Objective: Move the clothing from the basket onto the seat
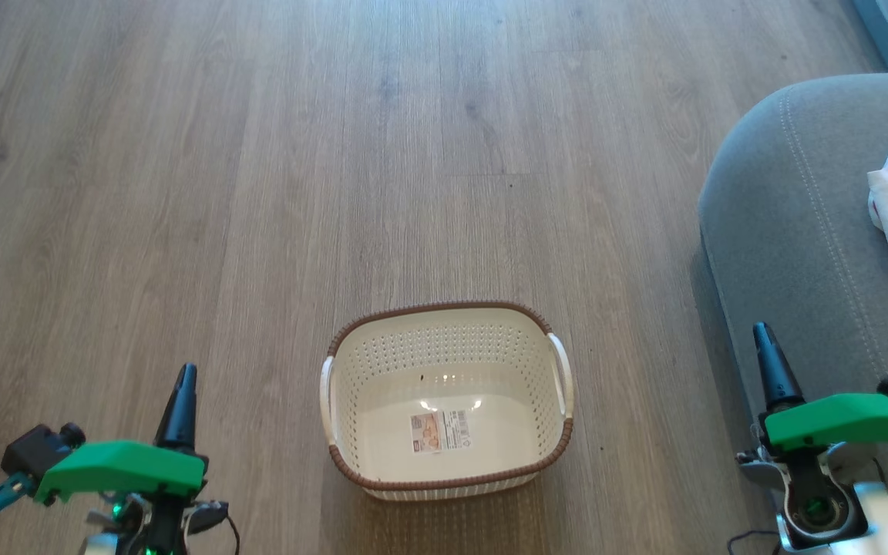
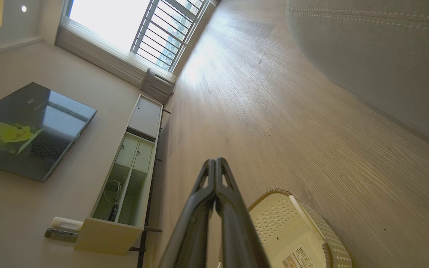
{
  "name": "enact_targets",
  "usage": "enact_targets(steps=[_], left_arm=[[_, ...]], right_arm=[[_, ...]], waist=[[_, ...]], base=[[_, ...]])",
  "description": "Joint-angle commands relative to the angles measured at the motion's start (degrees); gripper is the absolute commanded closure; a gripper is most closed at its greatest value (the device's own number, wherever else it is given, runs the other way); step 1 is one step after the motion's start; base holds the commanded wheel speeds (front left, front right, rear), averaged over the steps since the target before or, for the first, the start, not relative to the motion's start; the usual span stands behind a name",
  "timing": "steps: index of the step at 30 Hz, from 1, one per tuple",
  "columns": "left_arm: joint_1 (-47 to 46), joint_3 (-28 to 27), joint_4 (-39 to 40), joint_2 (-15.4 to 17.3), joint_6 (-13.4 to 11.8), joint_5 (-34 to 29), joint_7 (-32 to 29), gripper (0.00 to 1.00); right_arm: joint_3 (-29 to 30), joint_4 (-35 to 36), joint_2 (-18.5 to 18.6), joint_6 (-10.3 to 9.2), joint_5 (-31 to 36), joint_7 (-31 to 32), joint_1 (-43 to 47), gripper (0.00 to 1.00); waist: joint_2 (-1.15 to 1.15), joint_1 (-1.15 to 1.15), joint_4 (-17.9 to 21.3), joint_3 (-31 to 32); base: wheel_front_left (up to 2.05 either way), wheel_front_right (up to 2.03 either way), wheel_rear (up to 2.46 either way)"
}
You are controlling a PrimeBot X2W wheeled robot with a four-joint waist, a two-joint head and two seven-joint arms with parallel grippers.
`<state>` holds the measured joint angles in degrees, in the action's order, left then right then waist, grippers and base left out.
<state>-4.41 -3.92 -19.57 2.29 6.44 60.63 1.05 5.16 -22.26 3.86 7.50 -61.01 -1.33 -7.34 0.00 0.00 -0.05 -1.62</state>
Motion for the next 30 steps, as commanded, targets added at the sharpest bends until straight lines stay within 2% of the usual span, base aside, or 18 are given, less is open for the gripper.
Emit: enact_targets(steps=[1,30], left_arm=[[-1.8,-1.5,2.2,0.5,0.5,1.7,-0.3,1.00],[-1.8,-2.2,4.4,0.6,0.9,21.3,-5.1,1.00]], right_arm=[[-0.4,2.5,0.0,0.00,-1.7,0.5,-0.8,1.00],[0.8,6.3,-0.7,-0.01,-21.1,5.3,0.5,1.00]], waist=[[0.00,0.00,0.0,0.0],[0.00,0.00,0.0,1.0]], base=[[0.00,0.00,0.00],[0.00,0.00,0.00]])
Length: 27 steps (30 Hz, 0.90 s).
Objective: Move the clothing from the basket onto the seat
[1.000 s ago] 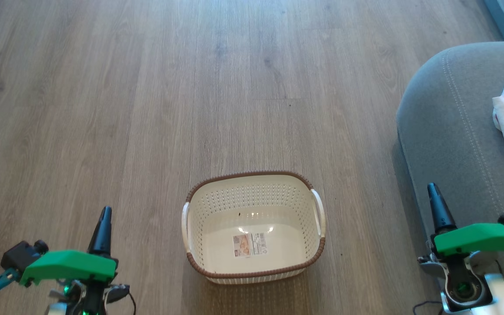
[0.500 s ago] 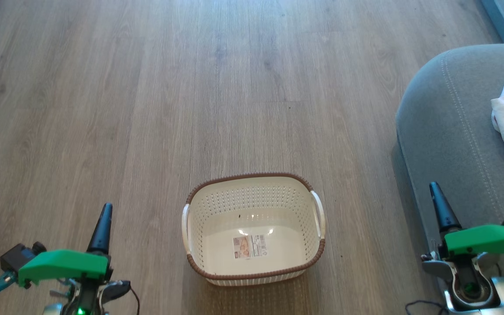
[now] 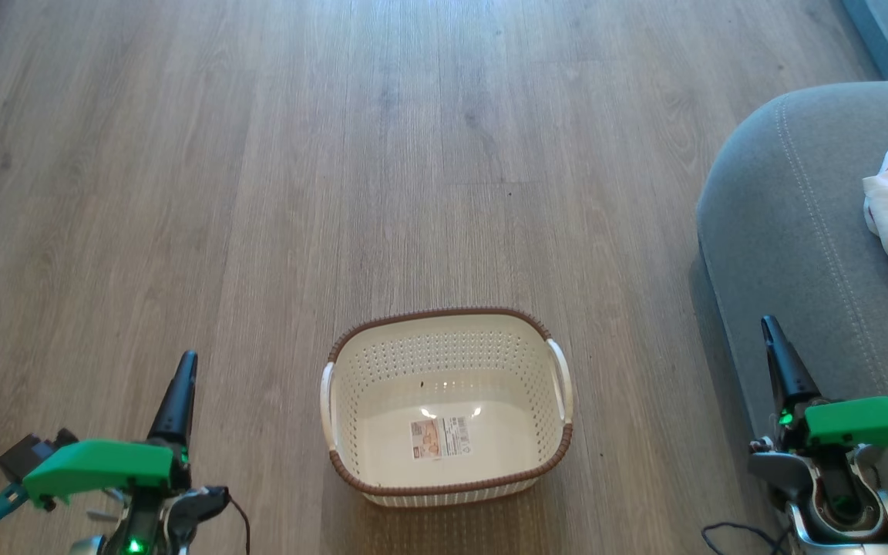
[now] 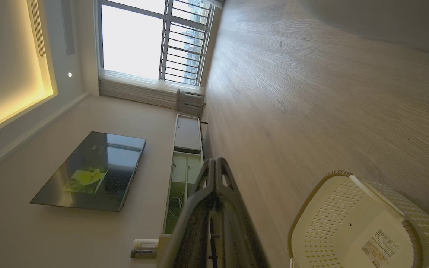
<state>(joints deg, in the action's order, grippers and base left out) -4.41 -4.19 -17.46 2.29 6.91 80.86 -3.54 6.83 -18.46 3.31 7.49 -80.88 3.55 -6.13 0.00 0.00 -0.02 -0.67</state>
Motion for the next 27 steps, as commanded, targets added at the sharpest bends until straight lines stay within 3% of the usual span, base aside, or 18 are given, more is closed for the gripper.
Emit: enact_targets(steps=[1,14,27], left_arm=[[-1.8,-2.0,2.3,0.6,0.4,1.8,-0.6,1.00],[-1.8,-2.3,3.3,0.6,0.6,10.6,-2.8,1.00],[-1.8,-2.3,3.4,0.6,0.6,11.3,-3.0,1.00]], right_arm=[[-0.9,2.6,-0.1,0.00,-1.9,0.6,-0.7,1.00],[-0.3,4.3,-0.4,0.00,-10.6,2.8,-0.1,1.00],[-0.3,4.4,-0.4,0.00,-11.3,2.9,-0.1,1.00]], waist=[[0.00,0.00,0.0,0.0],[0.00,0.00,0.0,0.5],[0.00,0.00,0.0,0.5]], base=[[0.00,0.00,0.00],[0.00,0.00,0.00],[0.00,0.00,0.00]])
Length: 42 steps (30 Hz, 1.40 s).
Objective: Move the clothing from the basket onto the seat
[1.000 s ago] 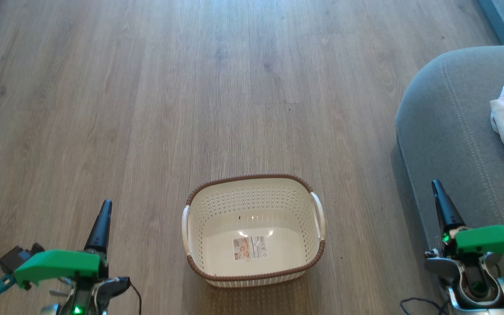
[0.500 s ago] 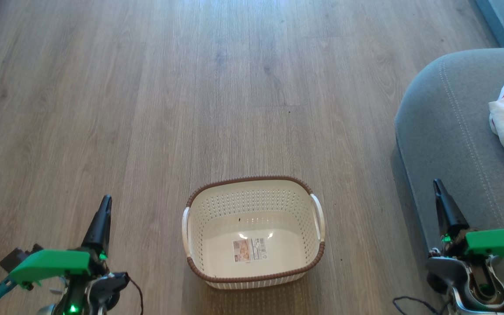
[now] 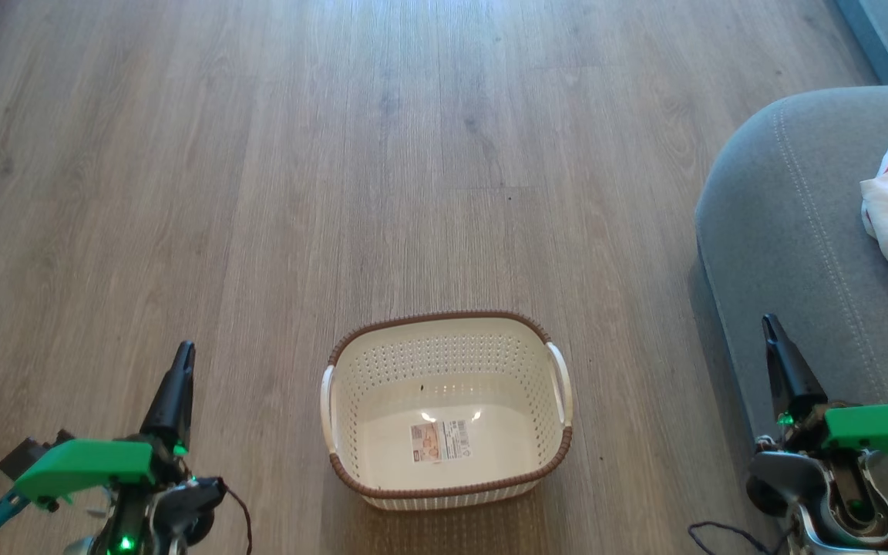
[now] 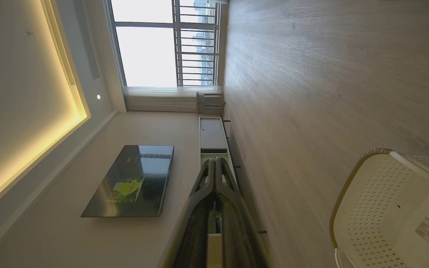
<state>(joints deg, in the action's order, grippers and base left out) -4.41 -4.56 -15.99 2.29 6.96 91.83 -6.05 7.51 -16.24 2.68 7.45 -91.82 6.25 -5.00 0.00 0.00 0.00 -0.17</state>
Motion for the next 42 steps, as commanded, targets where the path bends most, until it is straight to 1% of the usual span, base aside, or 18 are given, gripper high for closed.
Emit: enact_targets(steps=[1,42], left_arm=[[-1.8,-2.0,1.9,0.6,0.5,0.3,-0.5,1.00],[-1.8,-2.0,1.9,0.6,0.5,0.3,-0.4,1.00]], right_arm=[[-1.0,2.2,0.2,0.03,-0.3,0.3,-1.2,1.00],[-1.0,2.2,0.2,0.03,-0.3,0.2,-1.2,1.00]], waist=[[0.00,0.00,0.0,0.0],[0.00,0.00,0.0,0.0]], base=[[0.00,0.00,0.00],[0.00,0.00,0.00]])
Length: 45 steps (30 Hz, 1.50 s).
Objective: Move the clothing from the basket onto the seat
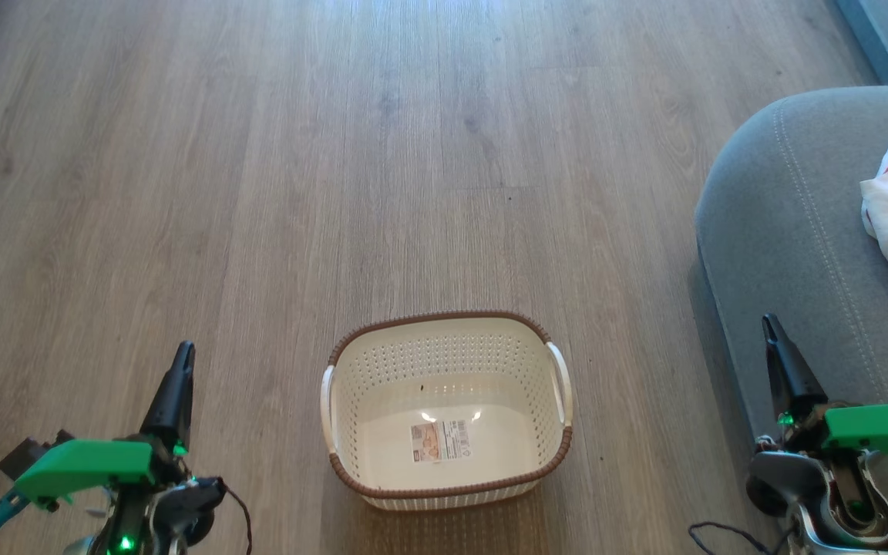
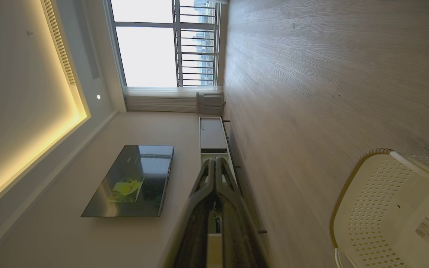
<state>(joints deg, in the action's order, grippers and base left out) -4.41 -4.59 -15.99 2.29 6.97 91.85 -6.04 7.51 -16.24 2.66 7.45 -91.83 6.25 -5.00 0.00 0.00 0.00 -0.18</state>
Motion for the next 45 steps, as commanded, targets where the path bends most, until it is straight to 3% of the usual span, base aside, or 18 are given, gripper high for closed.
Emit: enact_targets(steps=[1,45], left_arm=[[-1.8,-1.9,1.9,0.6,0.5,0.3,-0.5,1.00],[-1.8,-1.9,1.9,0.6,0.5,0.3,-0.4,1.00]], right_arm=[[-1.0,2.2,0.2,0.03,-0.3,0.2,-1.2,1.00],[-1.0,2.2,0.2,0.03,-0.3,0.2,-1.2,1.00]], waist=[[0.00,0.00,0.0,0.0],[0.00,0.00,0.0,0.0]], base=[[0.00,0.00,0.00],[0.00,0.00,0.00]])
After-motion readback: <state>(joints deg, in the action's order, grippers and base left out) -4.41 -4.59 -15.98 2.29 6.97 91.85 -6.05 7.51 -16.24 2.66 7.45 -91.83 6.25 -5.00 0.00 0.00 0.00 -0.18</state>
